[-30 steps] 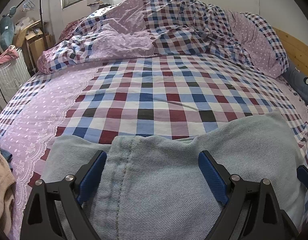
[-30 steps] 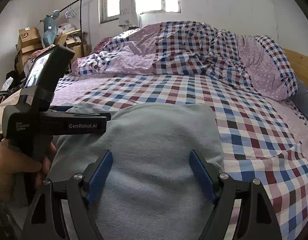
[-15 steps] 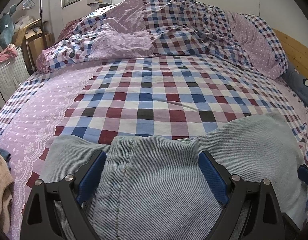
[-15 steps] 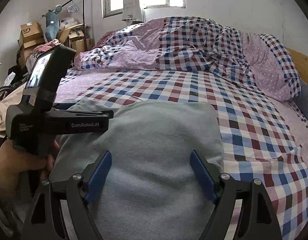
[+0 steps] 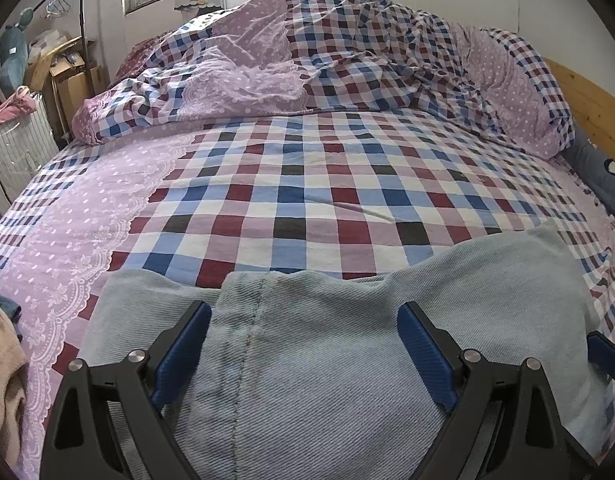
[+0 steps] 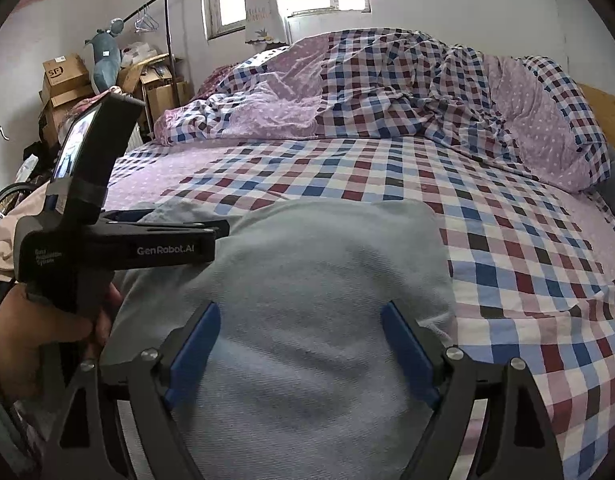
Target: Fold clothes
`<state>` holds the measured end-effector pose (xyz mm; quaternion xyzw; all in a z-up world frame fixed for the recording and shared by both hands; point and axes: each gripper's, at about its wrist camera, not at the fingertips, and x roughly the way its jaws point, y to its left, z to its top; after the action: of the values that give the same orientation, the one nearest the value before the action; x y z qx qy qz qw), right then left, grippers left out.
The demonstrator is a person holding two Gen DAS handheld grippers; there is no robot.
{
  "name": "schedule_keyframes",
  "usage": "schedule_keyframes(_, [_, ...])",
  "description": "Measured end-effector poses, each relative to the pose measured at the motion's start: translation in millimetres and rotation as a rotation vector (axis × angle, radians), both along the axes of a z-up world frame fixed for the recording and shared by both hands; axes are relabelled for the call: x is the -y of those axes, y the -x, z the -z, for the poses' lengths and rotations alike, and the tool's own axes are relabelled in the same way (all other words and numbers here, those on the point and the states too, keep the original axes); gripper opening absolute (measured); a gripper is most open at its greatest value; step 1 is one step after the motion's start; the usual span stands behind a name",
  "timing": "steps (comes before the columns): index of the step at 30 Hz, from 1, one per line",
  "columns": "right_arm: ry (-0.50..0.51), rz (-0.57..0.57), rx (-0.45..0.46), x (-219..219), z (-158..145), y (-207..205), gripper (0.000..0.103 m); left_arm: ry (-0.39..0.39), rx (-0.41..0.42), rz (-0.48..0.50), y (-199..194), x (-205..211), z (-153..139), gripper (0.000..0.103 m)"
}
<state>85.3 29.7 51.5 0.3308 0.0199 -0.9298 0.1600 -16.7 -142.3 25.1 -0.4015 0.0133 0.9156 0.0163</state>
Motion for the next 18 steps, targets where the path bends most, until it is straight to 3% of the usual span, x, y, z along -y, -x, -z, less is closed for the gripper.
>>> schedule_keyframes(8, [0.024,-0.017,0.003,-7,0,-1,0.087,0.059,0.063,-0.049,-2,0,-13,0.097])
schedule_keyframes(13, [0.048,-0.024,-0.003,-11,0,-4,0.087,0.06,0.023,-0.115,-44,16,-46,0.097])
schedule_keyframes(18, [0.077,-0.042,0.001,-15,1,-4,0.087,0.037,-0.003,-0.164,-101,25,-59,0.097])
